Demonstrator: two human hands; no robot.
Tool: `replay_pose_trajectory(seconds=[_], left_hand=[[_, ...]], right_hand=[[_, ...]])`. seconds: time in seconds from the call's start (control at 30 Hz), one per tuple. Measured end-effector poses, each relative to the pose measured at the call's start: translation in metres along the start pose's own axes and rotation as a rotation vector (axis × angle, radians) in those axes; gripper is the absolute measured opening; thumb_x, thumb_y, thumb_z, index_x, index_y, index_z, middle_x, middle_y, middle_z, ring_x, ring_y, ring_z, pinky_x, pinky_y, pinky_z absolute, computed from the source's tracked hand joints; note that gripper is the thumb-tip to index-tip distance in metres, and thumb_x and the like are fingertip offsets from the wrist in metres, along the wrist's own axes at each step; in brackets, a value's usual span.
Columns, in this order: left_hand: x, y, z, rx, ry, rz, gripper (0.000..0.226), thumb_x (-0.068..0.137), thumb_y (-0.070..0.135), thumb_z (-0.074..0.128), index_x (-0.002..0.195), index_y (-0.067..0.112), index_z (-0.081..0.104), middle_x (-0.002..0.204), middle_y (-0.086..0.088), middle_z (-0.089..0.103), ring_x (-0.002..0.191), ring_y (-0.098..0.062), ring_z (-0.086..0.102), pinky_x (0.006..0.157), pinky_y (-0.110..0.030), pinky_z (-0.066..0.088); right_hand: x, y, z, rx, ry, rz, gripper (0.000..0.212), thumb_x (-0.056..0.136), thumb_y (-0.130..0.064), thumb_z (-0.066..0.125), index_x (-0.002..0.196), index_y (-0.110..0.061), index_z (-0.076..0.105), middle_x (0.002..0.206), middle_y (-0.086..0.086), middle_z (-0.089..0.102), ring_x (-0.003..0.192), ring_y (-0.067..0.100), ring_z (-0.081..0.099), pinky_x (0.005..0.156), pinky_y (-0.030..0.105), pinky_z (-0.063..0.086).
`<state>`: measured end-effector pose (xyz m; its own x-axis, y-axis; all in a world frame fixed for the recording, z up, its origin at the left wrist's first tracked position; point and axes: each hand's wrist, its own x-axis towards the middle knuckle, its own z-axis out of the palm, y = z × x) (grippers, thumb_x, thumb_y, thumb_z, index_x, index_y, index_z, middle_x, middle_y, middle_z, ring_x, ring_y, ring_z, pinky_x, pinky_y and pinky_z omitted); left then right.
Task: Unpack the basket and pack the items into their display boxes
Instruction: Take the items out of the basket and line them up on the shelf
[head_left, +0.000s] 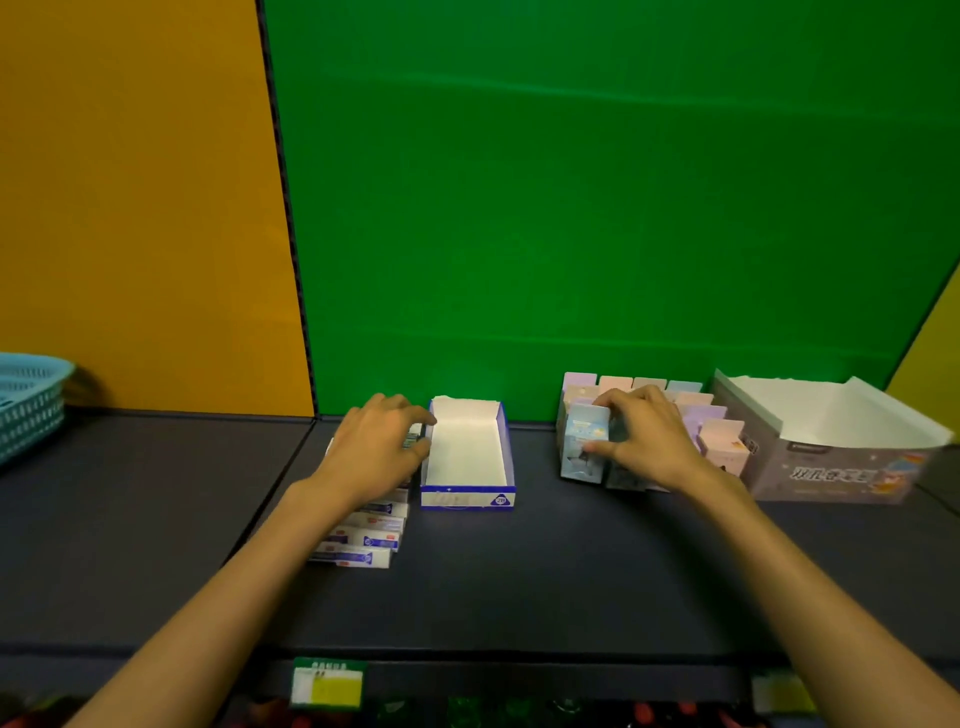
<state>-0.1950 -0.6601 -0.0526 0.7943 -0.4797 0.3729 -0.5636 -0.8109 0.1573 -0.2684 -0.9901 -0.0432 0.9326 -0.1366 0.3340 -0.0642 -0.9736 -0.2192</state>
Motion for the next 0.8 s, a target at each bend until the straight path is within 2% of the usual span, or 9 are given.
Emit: replay_pose_trajectory(seconds=[0.13,0.33,0.43,0.5,0.6,0.8], left_hand=[[0.001,0.018,0.001,-0.031,-0.018,0.032,0.037,0.096,0.040,0.056,0.131,0.029,0.060,0.127,0.000,0.062,0.116,-0.022,0.053,0.094,-0.040,0.046],[0.012,0.048,0.002,-0.048,-0.019,0.097,0.040,0.097,0.043,0.053,0.135,0.031,0.056,0.136,0.003,0.057,0.123,-0.022,0.051,0.099,-0.040,0.044],[0.017,0.065,0.001,-0.062,-0.004,0.146,0.042,0.097,0.043,0.051,0.137,0.031,0.054,0.135,0.003,0.057,0.122,-0.022,0.051,0.098,-0.039,0.042],[0.019,0.077,-0.002,-0.084,0.006,0.181,0.043,0.098,0.043,0.050,0.139,0.031,0.052,0.136,0.004,0.056,0.124,-0.021,0.049,0.099,-0.039,0.040],[0.020,0.096,-0.006,-0.107,0.021,0.251,0.044,0.097,0.045,0.051,0.139,0.032,0.053,0.135,0.004,0.057,0.123,-0.022,0.050,0.097,-0.037,0.041],[0.013,0.137,-0.003,-0.154,0.016,0.358,0.046,0.091,0.053,0.053,0.132,0.034,0.057,0.126,0.006,0.060,0.115,-0.020,0.055,0.093,-0.036,0.044]], right_hand=[[0.002,0.002,0.005,-0.173,-0.025,-0.013,0.062,0.080,-0.051,0.074,0.134,-0.029,0.055,0.130,-0.003,0.057,0.127,0.022,0.033,0.092,0.037,0.024],[-0.007,0.000,-0.001,-0.154,-0.018,-0.019,0.066,0.084,-0.051,0.069,0.142,-0.028,0.049,0.139,-0.002,0.051,0.131,0.022,0.032,0.098,0.039,0.026],[-0.022,-0.003,-0.014,-0.025,0.052,-0.024,0.044,0.090,-0.040,0.066,0.131,-0.028,0.058,0.131,-0.002,0.057,0.125,0.023,0.043,0.099,0.042,0.037],[-0.035,-0.006,-0.024,0.034,0.092,-0.029,0.034,0.092,-0.034,0.066,0.124,-0.027,0.062,0.122,-0.002,0.060,0.117,0.021,0.050,0.095,0.040,0.043],[-0.057,-0.009,-0.037,0.048,0.122,-0.005,0.032,0.092,-0.030,0.065,0.124,-0.024,0.063,0.118,-0.003,0.060,0.110,0.017,0.053,0.087,0.033,0.042],[-0.106,0.008,-0.052,0.056,0.151,0.106,0.030,0.091,-0.030,0.064,0.121,-0.027,0.063,0.114,-0.005,0.062,0.104,0.017,0.059,0.087,0.039,0.051]])
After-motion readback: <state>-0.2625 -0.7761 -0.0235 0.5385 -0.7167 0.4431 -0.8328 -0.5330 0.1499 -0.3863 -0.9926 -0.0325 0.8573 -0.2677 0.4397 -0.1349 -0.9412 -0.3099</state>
